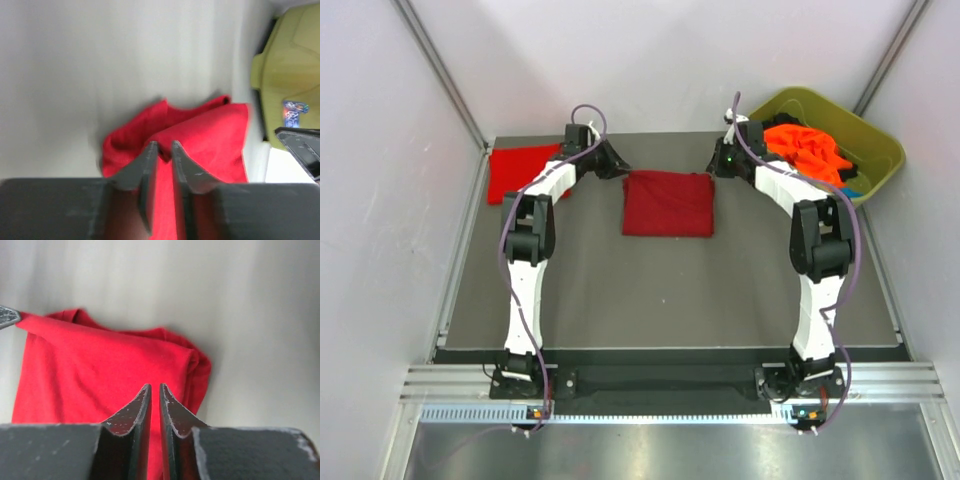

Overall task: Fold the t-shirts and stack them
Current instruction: Fold the tshirt

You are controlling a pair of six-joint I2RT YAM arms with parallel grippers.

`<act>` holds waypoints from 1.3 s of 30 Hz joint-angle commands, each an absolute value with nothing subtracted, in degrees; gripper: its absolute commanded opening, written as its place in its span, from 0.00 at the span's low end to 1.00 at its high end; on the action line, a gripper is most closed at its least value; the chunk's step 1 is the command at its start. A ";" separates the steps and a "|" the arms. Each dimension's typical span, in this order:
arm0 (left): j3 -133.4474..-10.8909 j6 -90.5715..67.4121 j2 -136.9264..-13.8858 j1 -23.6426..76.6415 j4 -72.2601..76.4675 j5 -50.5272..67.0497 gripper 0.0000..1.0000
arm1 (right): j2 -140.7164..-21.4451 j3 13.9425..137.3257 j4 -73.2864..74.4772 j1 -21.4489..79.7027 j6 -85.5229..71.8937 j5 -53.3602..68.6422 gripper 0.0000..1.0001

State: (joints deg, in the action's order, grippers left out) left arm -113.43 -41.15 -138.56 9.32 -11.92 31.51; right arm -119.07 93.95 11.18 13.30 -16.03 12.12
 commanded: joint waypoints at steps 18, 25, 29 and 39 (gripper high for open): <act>-100.10 -35.94 -125.14 11.25 -1.24 38.81 0.38 | -109.07 82.89 13.81 14.85 -16.08 29.88 0.04; -107.82 -42.19 -136.57 11.51 4.48 40.44 0.37 | -112.23 75.16 8.00 14.68 -16.96 30.86 0.08; -114.60 -43.41 -144.13 10.46 3.34 39.55 0.37 | -112.50 73.48 5.01 14.15 -17.58 29.27 0.14; -114.45 -39.84 -135.81 7.56 -3.59 38.68 0.40 | -103.89 73.22 11.24 14.24 -17.40 25.15 0.41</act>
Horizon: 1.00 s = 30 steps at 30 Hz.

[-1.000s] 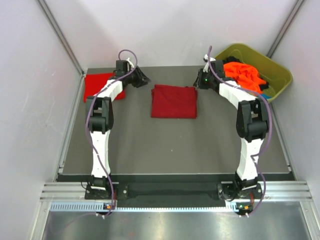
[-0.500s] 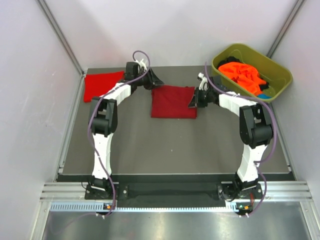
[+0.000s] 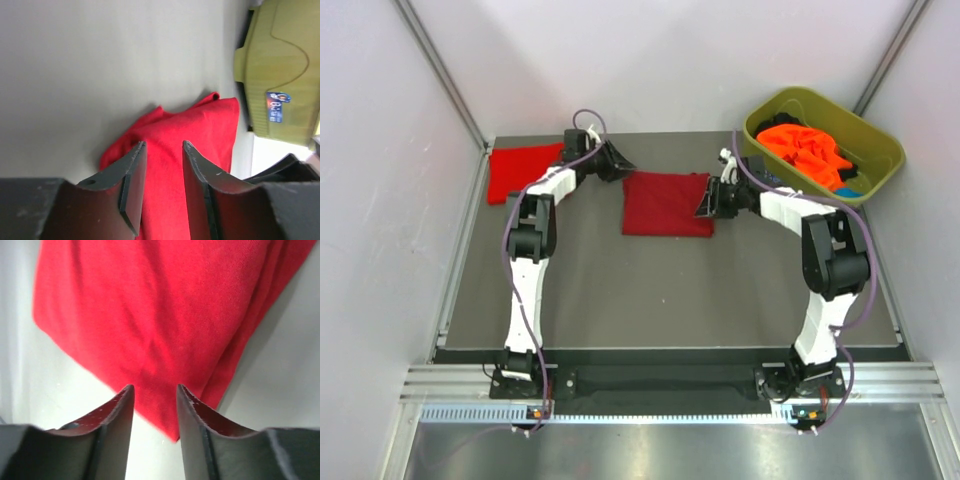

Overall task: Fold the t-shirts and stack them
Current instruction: Fold the tshirt

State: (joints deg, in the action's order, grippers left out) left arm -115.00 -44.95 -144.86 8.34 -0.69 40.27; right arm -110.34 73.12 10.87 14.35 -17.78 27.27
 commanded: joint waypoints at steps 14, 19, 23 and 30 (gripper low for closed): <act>-78.23 -28.74 -113.56 9.22 -7.56 34.98 0.48 | -105.03 69.61 15.03 13.97 -12.13 25.66 0.37; -74.62 -28.74 -115.57 11.33 -7.03 34.80 0.48 | -105.91 69.00 14.77 13.89 -11.87 24.79 0.37; -74.71 -28.48 -117.86 12.04 -7.03 35.33 0.50 | -107.05 68.73 14.24 13.97 -11.51 23.99 0.39; -74.62 -27.69 -119.27 12.74 -8.26 35.07 0.26 | -107.93 67.59 12.84 13.97 -11.60 24.52 0.35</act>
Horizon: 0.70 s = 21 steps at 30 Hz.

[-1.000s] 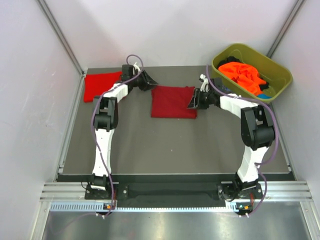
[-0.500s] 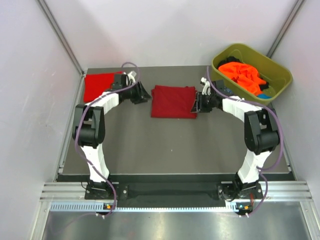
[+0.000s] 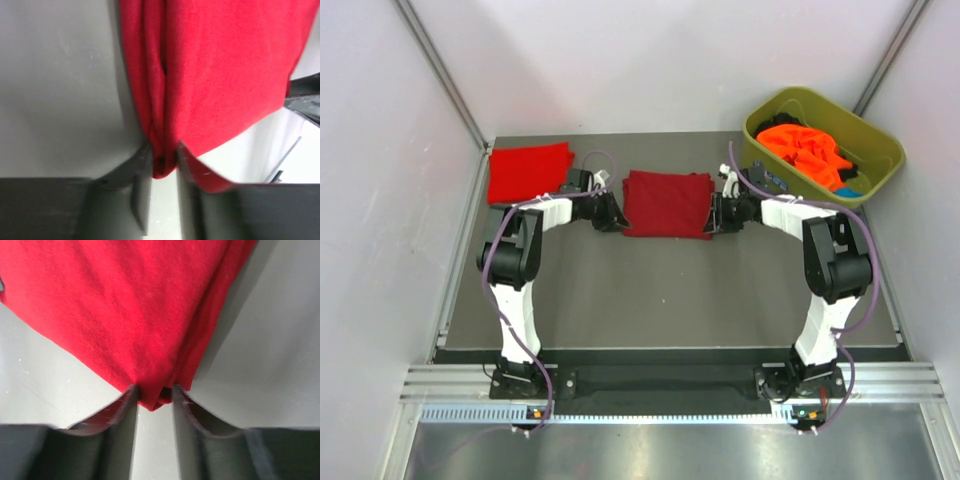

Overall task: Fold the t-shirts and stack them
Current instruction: Fold the tshirt

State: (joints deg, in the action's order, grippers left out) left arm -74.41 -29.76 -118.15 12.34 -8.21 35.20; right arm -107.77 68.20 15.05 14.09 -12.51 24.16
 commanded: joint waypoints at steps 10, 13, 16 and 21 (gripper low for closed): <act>-69.19 -27.86 -112.77 12.74 -17.13 29.62 0.00 | -101.78 60.74 12.13 14.06 -12.92 23.12 0.00; -64.53 -28.12 -108.91 12.74 -18.98 27.44 0.00 | -98.01 54.43 10.29 15.55 -14.41 23.99 0.00; -60.48 -28.04 -104.51 12.83 -22.14 24.27 0.00 | -94.67 49.68 7.83 16.70 -16.61 23.20 0.00; -57.92 -29.88 -96.78 12.66 -25.57 17.94 0.31 | -88.25 42.89 6.23 17.67 -18.72 23.38 0.21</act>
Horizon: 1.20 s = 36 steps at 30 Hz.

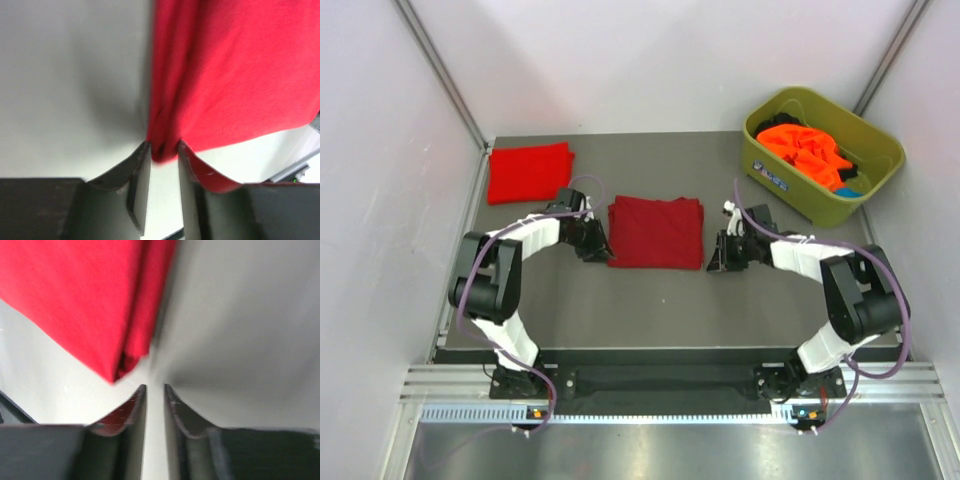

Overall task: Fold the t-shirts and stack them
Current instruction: Fold the tshirt

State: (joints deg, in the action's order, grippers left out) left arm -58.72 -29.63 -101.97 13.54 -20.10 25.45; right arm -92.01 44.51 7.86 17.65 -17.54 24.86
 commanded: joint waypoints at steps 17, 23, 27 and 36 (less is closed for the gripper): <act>-79.45 -35.50 -108.35 13.18 -8.28 33.03 0.41 | -101.31 70.91 8.62 15.39 -14.07 19.60 0.54; -84.81 -35.95 -118.38 13.10 -2.46 34.90 0.41 | -111.35 78.74 6.42 14.77 -10.47 22.85 0.58; -88.85 -33.93 -122.86 12.92 -2.72 32.26 0.41 | -115.66 81.21 3.88 14.07 -10.54 21.89 0.58; -87.28 -35.07 -125.77 12.57 -0.87 27.87 0.41 | -119.62 79.46 -6.41 11.52 -16.78 25.05 0.06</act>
